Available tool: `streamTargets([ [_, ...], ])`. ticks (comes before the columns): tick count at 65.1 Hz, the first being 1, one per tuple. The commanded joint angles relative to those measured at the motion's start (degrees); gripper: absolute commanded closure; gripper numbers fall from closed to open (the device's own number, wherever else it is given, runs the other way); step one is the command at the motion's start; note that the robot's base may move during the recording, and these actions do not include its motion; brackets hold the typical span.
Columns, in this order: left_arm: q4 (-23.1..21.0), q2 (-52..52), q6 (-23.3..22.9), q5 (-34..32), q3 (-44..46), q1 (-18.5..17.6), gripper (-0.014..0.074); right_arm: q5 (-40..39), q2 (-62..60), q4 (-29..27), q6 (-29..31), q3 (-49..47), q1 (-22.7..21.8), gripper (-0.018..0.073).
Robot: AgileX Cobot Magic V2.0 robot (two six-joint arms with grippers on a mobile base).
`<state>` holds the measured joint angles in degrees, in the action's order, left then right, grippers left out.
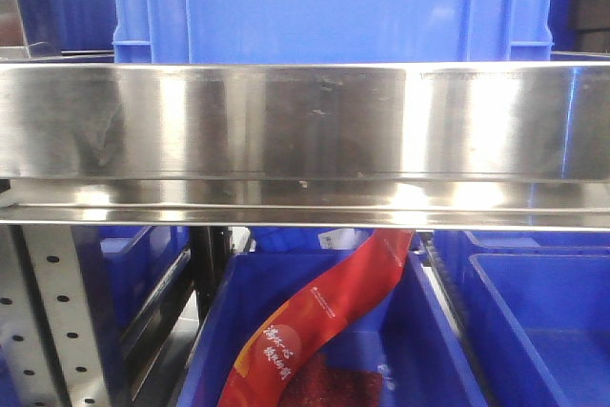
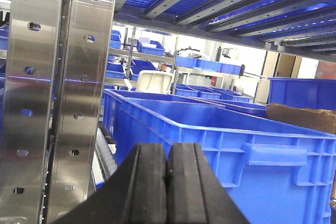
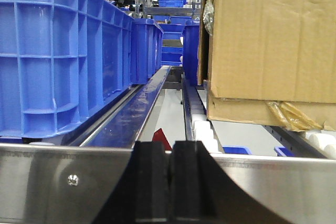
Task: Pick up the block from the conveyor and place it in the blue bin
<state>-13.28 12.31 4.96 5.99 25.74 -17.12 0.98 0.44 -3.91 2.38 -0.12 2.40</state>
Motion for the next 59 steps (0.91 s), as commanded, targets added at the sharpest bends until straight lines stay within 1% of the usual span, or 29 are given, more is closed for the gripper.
streamTargets([
  [1, 0.0, -0.3, 0.2, -1.1, -0.2, 0.1, 0.0707, -1.5, -0.4, 0.5, -0.1, 0.1, -0.3, 0.0721],
  [7, 0.2, -0.4, 0.2, -0.9, -1.0, 0.3, 0.0707, -1.5, -0.4, 0.5, -0.1, 0.1, -0.3, 0.0721],
  [9, 2.3, -0.9, 0.2, -1.8, -1.9, 0.7, 0.0707, -1.5, -0.4, 0.5, -0.1, 0.1, -0.3, 0.0721],
  [15, 11.9, -3.2, 0.1, -5.3, -6.3, 3.7, 0.0707, -1.5, -0.4, 0.5, -0.1, 0.1, -0.3, 0.0721],
  [19, 14.2, -5.3, 0.1, -7.8, -9.8, 5.9, 0.0707, -1.5, -0.4, 0.5, -0.1, 0.1, -0.3, 0.0721],
  [27, 14.2, -9.2, 0.1, -6.6, -15.4, 10.4, 0.0707, -1.5, -0.4, 0.5, -0.1, 0.1, -0.3, 0.0721],
  [32, 14.2, -11.7, 0.0, -6.4, -18.8, 12.5, 0.0707, -1.5, -0.4, 0.5, -0.1, 0.1, -0.3, 0.0721],
  [36, 14.0, -12.3, -2.7, -6.0, -21.4, 13.8, 0.0707, -1.5, -0.4, 0.5, -0.1, 0.1, -0.3, 0.0721],
  [40, 14.2, -12.3, -7.0, -6.8, -23.5, 14.4, 0.0707, -1.5, -0.4, 0.5, -0.1, 0.1, -0.3, 0.0721],
  [42, 14.2, -12.3, -8.3, -7.8, -24.6, 14.7, 0.0707, -1.5, -0.4, 0.5, -0.1, 0.1, -0.3, 0.0721],
  [48, 14.2, -12.3, -8.4, -9.7, -25.7, 14.7, 0.0707, -1.5, -0.4, 0.5, -0.1, 0.1, -0.3, 0.0721],
  [51, 14.2, -12.3, -8.3, -6.0, -25.7, 14.7, 0.0707, -1.5, -0.4, 0.5, -0.1, 0.1, -0.3, 0.0721],
  [59, 14.2, -12.3, -8.3, -5.1, -25.7, 14.7, 0.0707, -1.5, -0.4, 0.5, -0.1, 0.1, -0.3, 0.0721],
])
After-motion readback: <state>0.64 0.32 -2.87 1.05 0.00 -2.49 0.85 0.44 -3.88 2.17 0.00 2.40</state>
